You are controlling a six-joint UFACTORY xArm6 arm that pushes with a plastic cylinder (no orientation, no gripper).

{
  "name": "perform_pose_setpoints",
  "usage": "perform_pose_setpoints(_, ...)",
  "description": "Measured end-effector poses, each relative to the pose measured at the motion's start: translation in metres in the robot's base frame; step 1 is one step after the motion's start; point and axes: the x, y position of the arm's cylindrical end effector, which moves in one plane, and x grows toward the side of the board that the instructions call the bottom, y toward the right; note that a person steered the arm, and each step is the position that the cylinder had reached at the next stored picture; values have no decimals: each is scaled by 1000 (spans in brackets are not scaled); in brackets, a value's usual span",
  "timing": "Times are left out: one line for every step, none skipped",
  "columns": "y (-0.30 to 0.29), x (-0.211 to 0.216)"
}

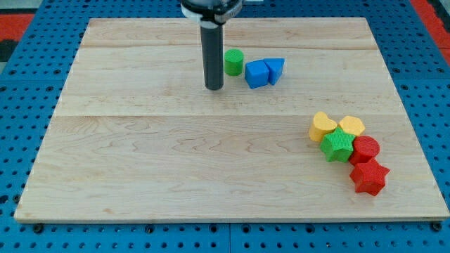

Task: Push the cube slightly up

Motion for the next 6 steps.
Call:
perform_pose_setpoints(47, 5)
perform_pose_setpoints(48, -10)
perform_pose_setpoints(48, -12)
perform_pose_setpoints(48, -19)
perform_pose_setpoints(48, -24)
perform_pose_setpoints(27, -23)
